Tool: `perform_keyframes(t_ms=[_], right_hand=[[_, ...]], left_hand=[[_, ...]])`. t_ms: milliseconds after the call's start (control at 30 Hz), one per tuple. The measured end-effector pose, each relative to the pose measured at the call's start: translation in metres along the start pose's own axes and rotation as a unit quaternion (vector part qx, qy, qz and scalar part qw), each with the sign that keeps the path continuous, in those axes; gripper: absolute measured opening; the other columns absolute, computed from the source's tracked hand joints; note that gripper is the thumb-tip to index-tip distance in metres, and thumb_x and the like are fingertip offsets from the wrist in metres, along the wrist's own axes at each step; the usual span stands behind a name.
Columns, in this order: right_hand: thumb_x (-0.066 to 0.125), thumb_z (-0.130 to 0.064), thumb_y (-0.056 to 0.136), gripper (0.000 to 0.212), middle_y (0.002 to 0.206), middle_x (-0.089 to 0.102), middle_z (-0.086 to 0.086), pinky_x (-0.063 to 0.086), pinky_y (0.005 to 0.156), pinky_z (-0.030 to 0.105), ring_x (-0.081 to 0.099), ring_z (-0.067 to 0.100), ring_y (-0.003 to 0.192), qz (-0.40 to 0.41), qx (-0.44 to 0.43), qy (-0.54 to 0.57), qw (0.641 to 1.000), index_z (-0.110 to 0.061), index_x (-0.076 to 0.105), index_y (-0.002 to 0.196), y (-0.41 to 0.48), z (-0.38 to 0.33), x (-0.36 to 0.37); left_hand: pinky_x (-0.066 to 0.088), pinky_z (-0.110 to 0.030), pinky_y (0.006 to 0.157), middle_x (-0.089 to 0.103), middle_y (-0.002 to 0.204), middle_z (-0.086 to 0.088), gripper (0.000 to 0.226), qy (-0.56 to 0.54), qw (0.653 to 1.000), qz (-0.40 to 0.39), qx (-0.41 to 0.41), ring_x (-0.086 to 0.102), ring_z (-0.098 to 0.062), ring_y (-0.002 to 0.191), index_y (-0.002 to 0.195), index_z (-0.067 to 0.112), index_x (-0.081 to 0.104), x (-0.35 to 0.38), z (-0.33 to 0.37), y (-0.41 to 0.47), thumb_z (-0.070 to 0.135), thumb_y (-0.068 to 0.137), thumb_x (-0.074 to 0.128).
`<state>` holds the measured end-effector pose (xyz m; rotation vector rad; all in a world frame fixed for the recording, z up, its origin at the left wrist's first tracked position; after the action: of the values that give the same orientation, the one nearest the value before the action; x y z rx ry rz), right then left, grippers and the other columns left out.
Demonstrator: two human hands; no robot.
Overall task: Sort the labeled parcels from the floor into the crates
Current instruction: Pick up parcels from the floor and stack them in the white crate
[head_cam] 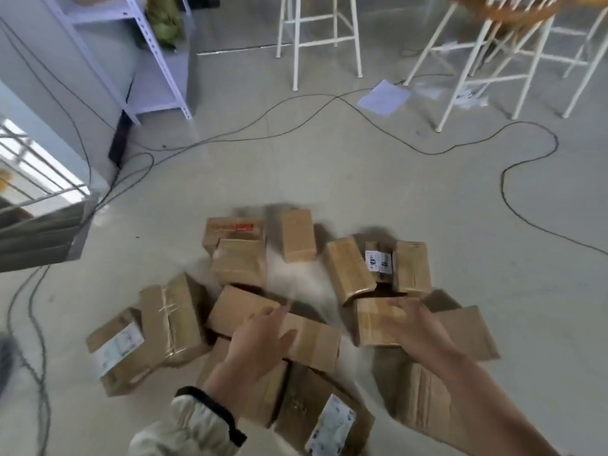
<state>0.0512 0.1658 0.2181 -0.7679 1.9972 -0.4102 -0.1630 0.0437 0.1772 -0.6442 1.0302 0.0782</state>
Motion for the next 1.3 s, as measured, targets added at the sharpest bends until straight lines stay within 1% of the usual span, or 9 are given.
perform_keyframes(t_ms=[133, 267, 367, 433, 633, 800, 967, 1100, 1300], right_hand=[[0.059, -0.044, 0.087, 0.041, 0.100, 0.058, -0.006, 0.044, 0.064, 0.015, 0.053, 0.001, 0.079, -0.058, -0.058, -0.093, 0.992, -0.022, 0.053, 0.120, 0.130, 0.061, 0.122], [0.048, -0.053, 0.090, 0.050, 0.106, 0.057, -0.001, 0.042, 0.067, 0.017, 0.054, 0.010, 0.089, -0.106, -0.108, -0.198, 0.968, -0.018, 0.048, 0.127, 0.206, 0.099, 0.209], [0.041, -0.056, 0.092, 0.062, 0.132, 0.051, 0.004, 0.044, 0.090, 0.026, 0.052, 0.017, 0.114, -0.137, -0.120, -0.227, 0.957, -0.017, 0.035, 0.141, 0.234, 0.121, 0.256], [0.041, -0.058, 0.092, 0.057, 0.126, 0.055, 0.004, 0.048, 0.089, 0.031, 0.056, 0.018, 0.109, -0.143, -0.131, -0.217, 0.957, -0.018, 0.040, 0.133, 0.242, 0.127, 0.272], [0.049, -0.050, 0.091, 0.046, 0.111, 0.059, 0.002, 0.052, 0.077, 0.029, 0.059, 0.015, 0.093, -0.128, -0.108, -0.148, 0.975, -0.017, 0.045, 0.123, 0.241, 0.134, 0.279], [0.055, -0.043, 0.091, 0.029, 0.098, 0.057, -0.004, 0.039, 0.058, 0.014, 0.054, 0.005, 0.078, -0.109, -0.110, -0.072, 0.985, -0.020, 0.051, 0.109, 0.244, 0.130, 0.276], [0.061, -0.044, 0.086, 0.034, 0.095, 0.062, -0.002, 0.042, 0.056, 0.014, 0.059, 0.007, 0.075, -0.019, -0.139, -0.070, 0.988, -0.018, 0.055, 0.108, 0.241, 0.117, 0.253], [0.065, -0.037, 0.085, 0.060, 0.116, 0.060, 0.008, 0.045, 0.082, 0.026, 0.058, 0.022, 0.101, 0.104, -0.191, -0.077, 0.973, -0.015, 0.043, 0.136, 0.233, 0.105, 0.219], [0.062, -0.025, 0.087, 0.052, 0.124, 0.056, 0.009, 0.040, 0.077, 0.026, 0.057, 0.022, 0.103, 0.134, -0.217, -0.102, 0.962, -0.011, 0.043, 0.134, 0.227, 0.114, 0.221]], left_hand=[[0.047, -0.039, 0.095, 0.047, 0.137, 0.004, 0.050, 0.007, 0.999, -0.039, -0.026, 0.048, -0.020, 0.120, 0.141, 0.032, 0.034, 0.123, -0.071, 0.101, 0.043, 0.093, 0.044], [0.045, -0.037, 0.096, 0.046, 0.137, 0.001, 0.050, 0.061, 0.996, -0.066, -0.020, 0.047, -0.024, 0.121, 0.140, 0.031, 0.034, 0.198, -0.111, 0.165, 0.044, 0.093, 0.045], [0.044, -0.034, 0.096, 0.050, 0.135, 0.000, 0.058, 0.112, 0.994, 0.007, -0.007, 0.047, -0.022, 0.122, 0.141, 0.030, 0.035, 0.212, -0.120, 0.186, 0.053, 0.089, 0.047], [0.043, -0.035, 0.098, 0.051, 0.135, 0.000, 0.066, 0.130, 0.991, 0.042, -0.014, 0.040, -0.022, 0.130, 0.144, 0.029, 0.029, 0.214, -0.121, 0.191, 0.058, 0.087, 0.046], [0.036, -0.042, 0.103, 0.051, 0.138, -0.002, 0.071, 0.167, 0.984, 0.054, -0.025, 0.021, -0.025, 0.140, 0.149, 0.029, 0.017, 0.218, -0.115, 0.186, 0.058, 0.089, 0.042], [0.031, -0.043, 0.105, 0.048, 0.141, 0.002, 0.069, 0.143, 0.986, 0.078, -0.032, 0.021, -0.024, 0.140, 0.148, 0.032, 0.019, 0.216, -0.116, 0.187, 0.057, 0.089, 0.044], [0.026, -0.048, 0.111, 0.040, 0.146, 0.000, 0.072, 0.042, 0.989, 0.135, -0.039, 0.029, -0.025, 0.137, 0.148, 0.032, 0.015, 0.205, -0.115, 0.176, 0.049, 0.089, 0.052], [0.031, -0.041, 0.108, 0.039, 0.142, -0.002, 0.085, -0.045, 0.977, 0.208, -0.010, 0.038, -0.024, 0.130, 0.149, 0.033, 0.003, 0.198, -0.105, 0.168, 0.039, 0.087, 0.060], [0.048, -0.025, 0.079, 0.052, 0.127, -0.002, 0.066, -0.067, 0.985, 0.159, -0.007, 0.056, -0.015, 0.100, 0.144, 0.022, 0.024, 0.230, -0.105, 0.169, 0.033, 0.089, 0.059]])
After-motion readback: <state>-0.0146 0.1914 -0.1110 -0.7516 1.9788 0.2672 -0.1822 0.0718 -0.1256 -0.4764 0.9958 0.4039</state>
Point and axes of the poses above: each hand's wrist, its own y-axis towards the middle knuckle, its own x-axis out of the palm, z = x × y, the point moved 9 cm from there along y, towards the middle knuckle
